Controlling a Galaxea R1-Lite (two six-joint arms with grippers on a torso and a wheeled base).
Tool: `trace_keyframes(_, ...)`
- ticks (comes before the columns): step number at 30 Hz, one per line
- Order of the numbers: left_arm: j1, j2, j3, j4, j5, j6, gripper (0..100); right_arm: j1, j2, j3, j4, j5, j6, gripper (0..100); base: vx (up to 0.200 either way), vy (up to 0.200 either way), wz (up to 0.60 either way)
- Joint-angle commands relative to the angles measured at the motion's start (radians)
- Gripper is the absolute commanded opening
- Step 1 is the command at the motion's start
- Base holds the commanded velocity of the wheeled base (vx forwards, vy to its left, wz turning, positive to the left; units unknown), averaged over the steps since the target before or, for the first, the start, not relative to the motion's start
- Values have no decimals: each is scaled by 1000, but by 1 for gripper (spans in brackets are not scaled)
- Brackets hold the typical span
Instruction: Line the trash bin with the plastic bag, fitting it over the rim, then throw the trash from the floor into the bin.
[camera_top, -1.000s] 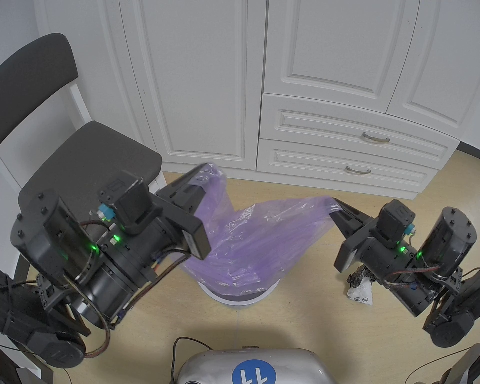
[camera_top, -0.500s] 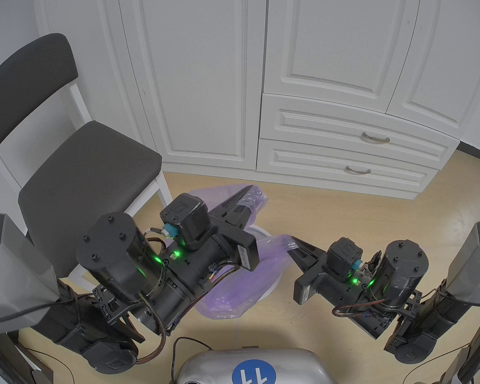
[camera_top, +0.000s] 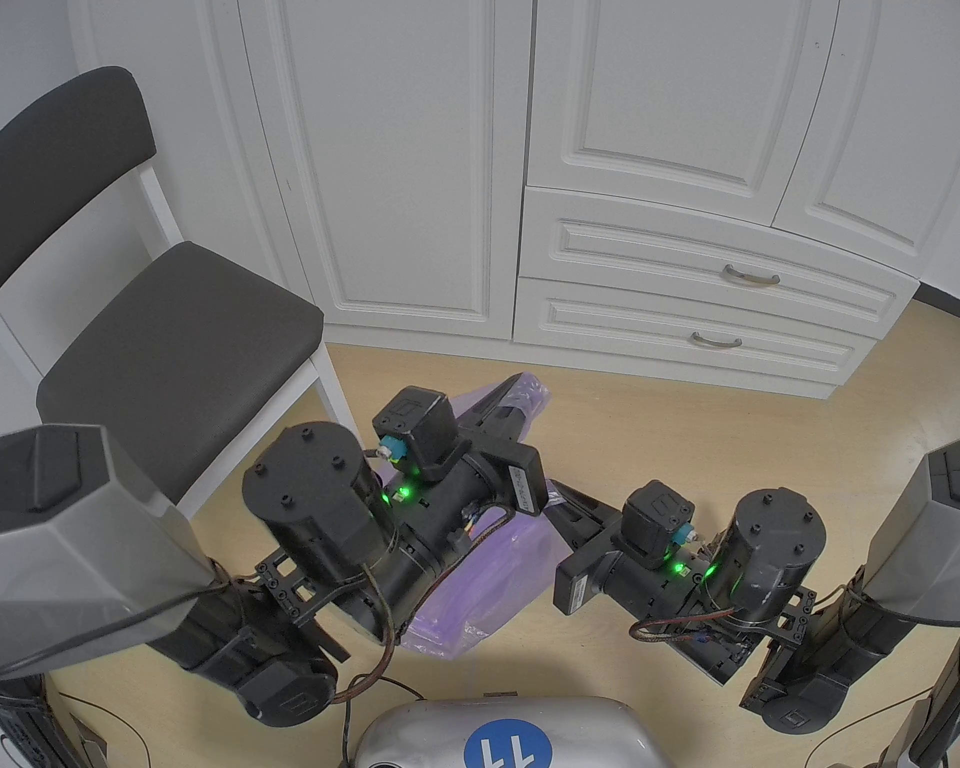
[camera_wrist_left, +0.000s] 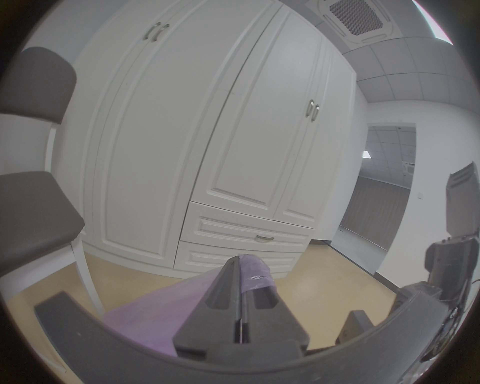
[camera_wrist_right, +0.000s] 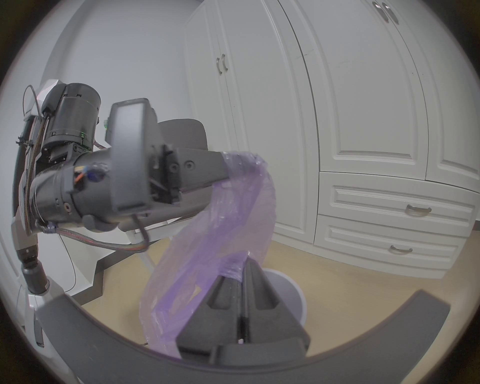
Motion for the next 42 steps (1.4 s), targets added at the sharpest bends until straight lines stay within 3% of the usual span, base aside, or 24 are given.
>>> trace_keyframes(1, 20, 70, -47, 0, 11, -17, 0, -5, 37, -19, -18, -2, 5, 0, 0, 0, 0)
trace_keyframes(12, 32, 134, -93, 0, 42, -32, 0, -48, 121, -82, -18, 1, 61, 0, 0, 0, 0)
trace_keyframes(21, 81, 218, -162, -1, 45, -40, 0, -100, 272, -248, -18, 9, 204, 0, 0, 0, 0)
trace_keyframes(26, 78, 202, -151, -1, 53, -35, 0, -100, 292, -281, -18, 7, 246, 0, 0, 0, 0)
trace_keyframes(30, 55, 125, -114, -1, 97, -27, 0, -104, 296, -310, -18, 10, 325, 0, 0, 0, 0)
trace_keyframes(42, 35, -24, -53, 0, 96, -11, 0, -123, 287, -318, -18, 16, 335, 0, 0, 0, 0)
